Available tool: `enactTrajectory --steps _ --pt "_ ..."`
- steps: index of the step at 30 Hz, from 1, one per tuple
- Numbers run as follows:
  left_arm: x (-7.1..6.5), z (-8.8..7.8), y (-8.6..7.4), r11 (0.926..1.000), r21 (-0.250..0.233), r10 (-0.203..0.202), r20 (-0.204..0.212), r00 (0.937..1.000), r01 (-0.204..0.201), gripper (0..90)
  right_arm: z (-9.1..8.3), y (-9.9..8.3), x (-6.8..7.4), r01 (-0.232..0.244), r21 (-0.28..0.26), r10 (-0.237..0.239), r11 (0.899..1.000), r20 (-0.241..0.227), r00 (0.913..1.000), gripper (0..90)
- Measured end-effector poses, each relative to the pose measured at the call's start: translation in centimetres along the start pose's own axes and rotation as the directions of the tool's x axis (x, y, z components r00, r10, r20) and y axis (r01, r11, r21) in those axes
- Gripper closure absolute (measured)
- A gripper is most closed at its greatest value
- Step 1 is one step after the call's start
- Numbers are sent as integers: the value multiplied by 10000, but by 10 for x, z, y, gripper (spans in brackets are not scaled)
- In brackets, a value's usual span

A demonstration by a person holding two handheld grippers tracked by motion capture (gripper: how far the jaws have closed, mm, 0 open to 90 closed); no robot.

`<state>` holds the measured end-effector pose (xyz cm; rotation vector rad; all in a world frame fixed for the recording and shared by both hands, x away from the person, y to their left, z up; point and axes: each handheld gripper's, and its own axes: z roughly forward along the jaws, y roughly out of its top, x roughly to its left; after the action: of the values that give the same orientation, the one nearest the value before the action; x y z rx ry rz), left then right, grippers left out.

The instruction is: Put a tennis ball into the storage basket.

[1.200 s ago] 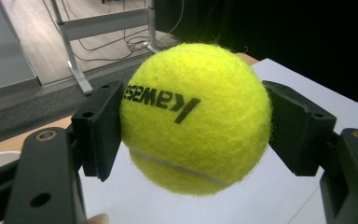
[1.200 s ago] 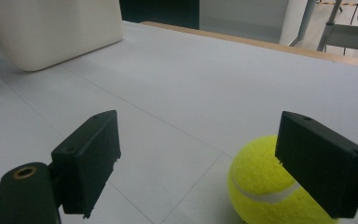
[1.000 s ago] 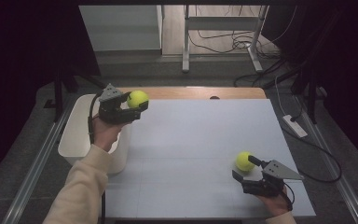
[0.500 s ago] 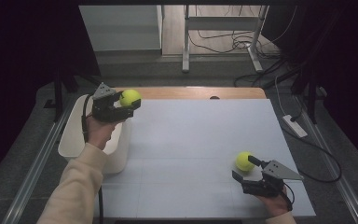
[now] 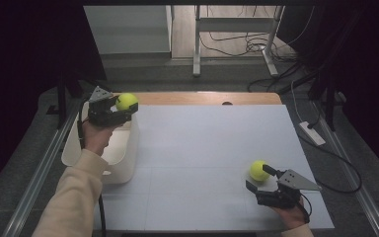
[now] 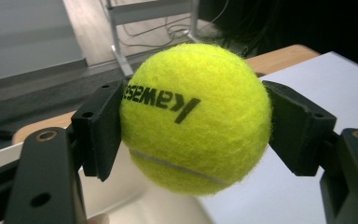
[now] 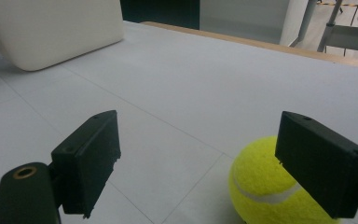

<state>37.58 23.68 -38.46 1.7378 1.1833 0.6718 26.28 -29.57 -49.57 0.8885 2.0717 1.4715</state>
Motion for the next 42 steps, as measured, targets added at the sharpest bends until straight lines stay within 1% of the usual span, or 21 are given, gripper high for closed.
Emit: enactTrajectory --steps 1,2,3,5,9,14,17,22,35,42 --pt "0 0 0 10000 0 0 0 10000 0 264 0 0 0 0 0 0 10000 0 10000 137" --pt "6 1 -1 9999 124 -62 -163 9998 64 264 0 0 0 -11 4 11 10000 5 10000 137" --pt "6 1 -1 9999 124 -62 -163 9998 64 264 0 0 0 -11 4 11 10000 5 10000 137" --pt "12 1 -3 9997 173 -169 -259 9995 174 264 0 0 0 1 1 -1 10000 5 10000 137" --pt "19 0 -5 9993 262 -241 -447 9987 253 264 0 0 0 -8 8 8 10000 9 10000 137" --pt "24 -3 -5 9991 218 -347 -576 9977 360 264 0 0 0 3 19 -3 10000 10 10000 137" --pt "25 -4 -5 9992 246 -309 -647 9974 326 264 0 0 0 2 17 -2 10000 10 10000 137" --pt "29 -5 -5 9990 228 -359 -765 9964 378 264 0 0 0 6 16 -6 10000 9 10000 137" --pt "43 -8 -7 9976 329 -557 -1322 9897 605 264 0 0 0 17 -14 -17 10000 13 10000 137" --pt "52 -6 -10 9954 562 -675 -1554 9855 771 264 0 0 0 3 7 -3 10000 13 10000 137"
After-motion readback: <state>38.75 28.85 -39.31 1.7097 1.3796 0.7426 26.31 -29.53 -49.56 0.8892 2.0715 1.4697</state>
